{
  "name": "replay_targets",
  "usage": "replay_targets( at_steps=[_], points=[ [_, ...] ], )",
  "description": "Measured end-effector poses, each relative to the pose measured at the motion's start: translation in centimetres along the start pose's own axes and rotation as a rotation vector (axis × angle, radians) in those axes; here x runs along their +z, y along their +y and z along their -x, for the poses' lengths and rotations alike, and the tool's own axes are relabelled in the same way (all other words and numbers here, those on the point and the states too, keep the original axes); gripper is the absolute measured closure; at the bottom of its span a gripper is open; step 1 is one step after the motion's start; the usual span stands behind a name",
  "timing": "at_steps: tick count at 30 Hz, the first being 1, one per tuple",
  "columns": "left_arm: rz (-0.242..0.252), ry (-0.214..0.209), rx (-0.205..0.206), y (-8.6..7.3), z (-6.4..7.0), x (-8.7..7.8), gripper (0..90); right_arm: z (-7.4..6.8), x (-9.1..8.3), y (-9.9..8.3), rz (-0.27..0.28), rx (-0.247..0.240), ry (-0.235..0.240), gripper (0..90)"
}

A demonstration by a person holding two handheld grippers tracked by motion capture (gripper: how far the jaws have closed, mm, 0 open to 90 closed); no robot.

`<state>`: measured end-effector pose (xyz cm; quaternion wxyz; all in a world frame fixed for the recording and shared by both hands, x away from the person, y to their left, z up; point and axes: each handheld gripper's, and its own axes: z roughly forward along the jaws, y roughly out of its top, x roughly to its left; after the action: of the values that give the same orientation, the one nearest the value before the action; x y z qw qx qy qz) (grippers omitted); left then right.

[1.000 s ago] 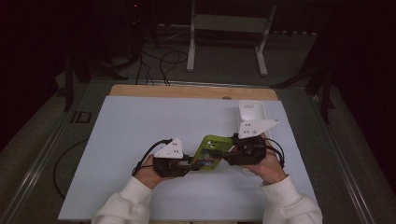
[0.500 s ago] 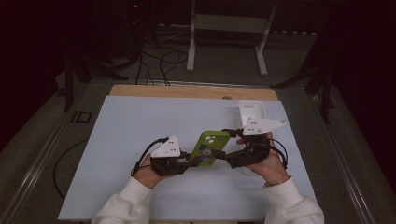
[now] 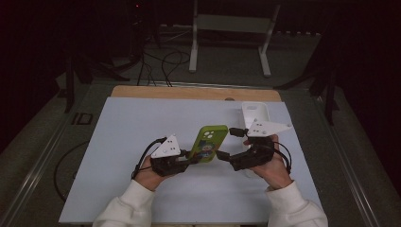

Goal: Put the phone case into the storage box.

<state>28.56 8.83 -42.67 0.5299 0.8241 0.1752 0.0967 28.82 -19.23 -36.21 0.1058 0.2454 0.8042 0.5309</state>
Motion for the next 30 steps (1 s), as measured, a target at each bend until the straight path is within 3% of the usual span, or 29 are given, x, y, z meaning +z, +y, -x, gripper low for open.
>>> replay_targets(
  at_steps=[11, 30],
  points=[
    [0.012, 0.112, -0.023, 0.1, 0.1, -0.1, 77.3, 0.1, 0.2, -0.2, 0.035, 0.057, -0.069, 8.7],
    [0.004, 0.276, -0.035, 0.3, 0.9, 0.5, 77.3, -0.6, 1.2, 0.2, 0.096, 0.09, -0.16, 8.7]
  ],
)
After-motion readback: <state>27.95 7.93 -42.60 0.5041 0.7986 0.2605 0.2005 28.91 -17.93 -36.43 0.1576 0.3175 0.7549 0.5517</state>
